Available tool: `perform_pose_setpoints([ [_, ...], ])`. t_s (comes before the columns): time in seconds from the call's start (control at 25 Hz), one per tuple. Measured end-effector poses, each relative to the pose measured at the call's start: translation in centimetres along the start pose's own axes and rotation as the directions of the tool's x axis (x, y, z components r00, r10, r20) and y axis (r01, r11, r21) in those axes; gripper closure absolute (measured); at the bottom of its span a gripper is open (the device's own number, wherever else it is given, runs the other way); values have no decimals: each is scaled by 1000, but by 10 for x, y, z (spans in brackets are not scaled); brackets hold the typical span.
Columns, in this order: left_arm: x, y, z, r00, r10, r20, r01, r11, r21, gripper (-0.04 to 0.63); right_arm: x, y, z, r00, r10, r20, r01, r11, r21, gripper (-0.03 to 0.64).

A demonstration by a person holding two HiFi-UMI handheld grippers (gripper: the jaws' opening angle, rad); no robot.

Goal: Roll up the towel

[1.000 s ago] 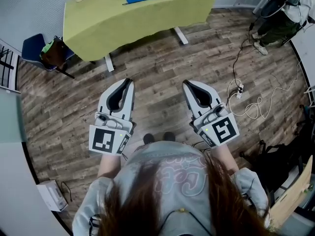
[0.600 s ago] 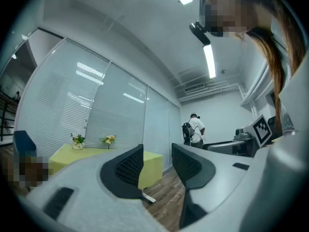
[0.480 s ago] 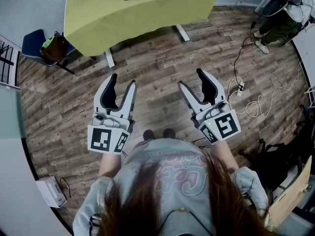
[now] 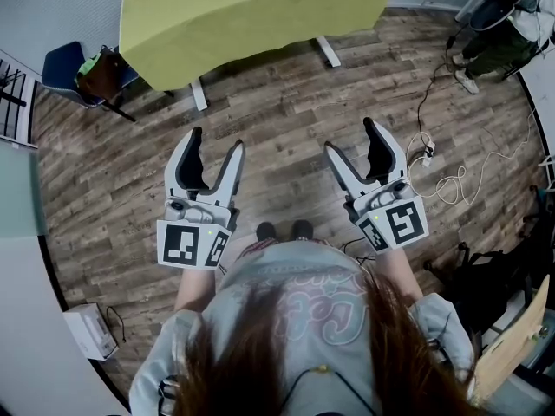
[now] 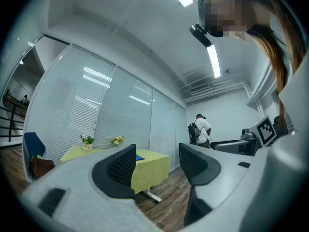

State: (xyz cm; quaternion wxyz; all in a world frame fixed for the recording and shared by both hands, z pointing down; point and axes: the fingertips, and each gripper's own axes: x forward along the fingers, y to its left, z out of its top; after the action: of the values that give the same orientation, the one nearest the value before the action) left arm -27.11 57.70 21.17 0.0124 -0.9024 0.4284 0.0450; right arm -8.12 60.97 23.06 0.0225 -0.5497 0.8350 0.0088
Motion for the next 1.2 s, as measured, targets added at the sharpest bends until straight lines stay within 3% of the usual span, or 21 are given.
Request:
perform_pose_setpoints([
  [0.76,-38,31,-16,996,-91,-4,90,996,-10,344,-6,65,-23,997,-49,-55,47,998,-31,304],
  [1.2,-19,39,-19,996,-90,-19,90,996,9,344,9,43,-22,998,-62,-34,61,998,-13,304],
])
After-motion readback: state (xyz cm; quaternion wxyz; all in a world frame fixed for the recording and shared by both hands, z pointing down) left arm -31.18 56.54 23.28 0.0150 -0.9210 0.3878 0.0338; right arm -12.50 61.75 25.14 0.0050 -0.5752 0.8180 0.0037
